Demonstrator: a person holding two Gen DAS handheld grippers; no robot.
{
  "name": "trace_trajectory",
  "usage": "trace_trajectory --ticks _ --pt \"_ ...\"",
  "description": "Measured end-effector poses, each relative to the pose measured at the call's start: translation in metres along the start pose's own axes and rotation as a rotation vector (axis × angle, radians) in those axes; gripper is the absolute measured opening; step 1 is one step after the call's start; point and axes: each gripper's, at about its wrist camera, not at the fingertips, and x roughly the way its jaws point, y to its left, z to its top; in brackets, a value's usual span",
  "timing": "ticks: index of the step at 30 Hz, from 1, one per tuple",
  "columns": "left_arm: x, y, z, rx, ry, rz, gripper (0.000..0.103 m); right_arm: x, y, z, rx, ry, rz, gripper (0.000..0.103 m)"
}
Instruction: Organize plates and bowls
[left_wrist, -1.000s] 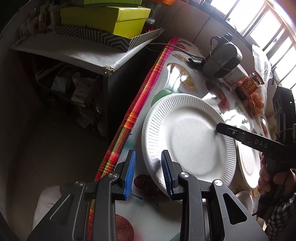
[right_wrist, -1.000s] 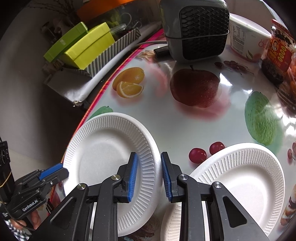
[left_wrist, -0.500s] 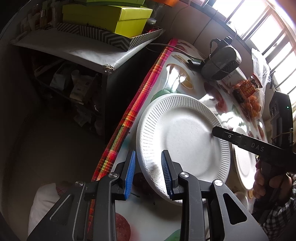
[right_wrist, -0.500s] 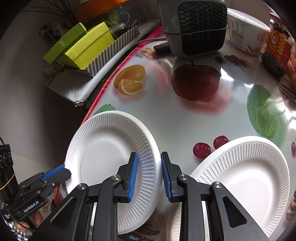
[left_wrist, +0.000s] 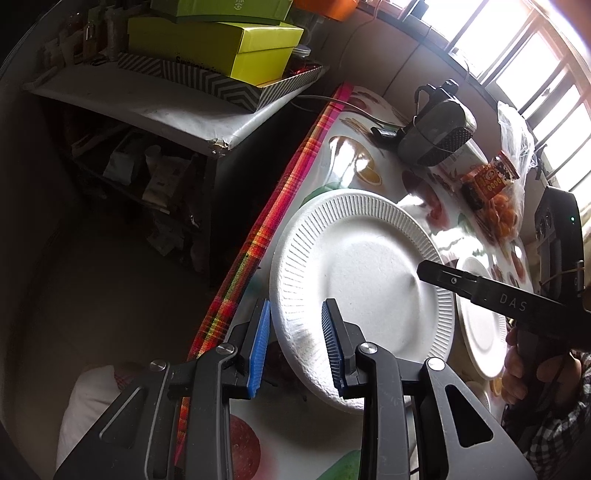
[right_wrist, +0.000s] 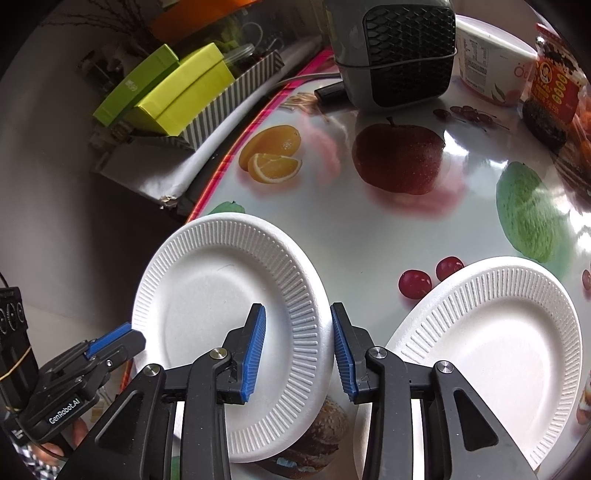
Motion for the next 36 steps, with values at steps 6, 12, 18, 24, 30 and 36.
trace_trajectory --ticks 6,12,18,24,30,36 --pt "-0.009 0.000 -0.001 0.003 -0.010 -0.001 0.030 -0.009 0.006 -0.004 -0.007 -0.001 -0.002 0.036" --pt "-0.020 -0.001 -0.006 0.007 -0.022 -0.006 0.030 -0.024 0.014 -0.013 -0.022 -0.009 -0.003 0.037" --pt "-0.030 -0.006 -0.014 0.014 -0.023 -0.015 0.030 -0.039 0.018 -0.026 -0.020 -0.013 0.000 0.039" --pt "-0.040 -0.016 -0.024 0.033 -0.026 -0.021 0.030 -0.052 0.018 -0.040 -0.010 -0.017 -0.005 0.040" --pt "-0.049 -0.026 -0.035 0.056 -0.029 -0.034 0.030 -0.068 0.016 -0.056 0.000 -0.033 -0.009 0.041" --pt "-0.054 -0.038 -0.046 0.078 -0.021 -0.052 0.030 -0.083 0.011 -0.072 0.018 -0.042 -0.018 0.042"
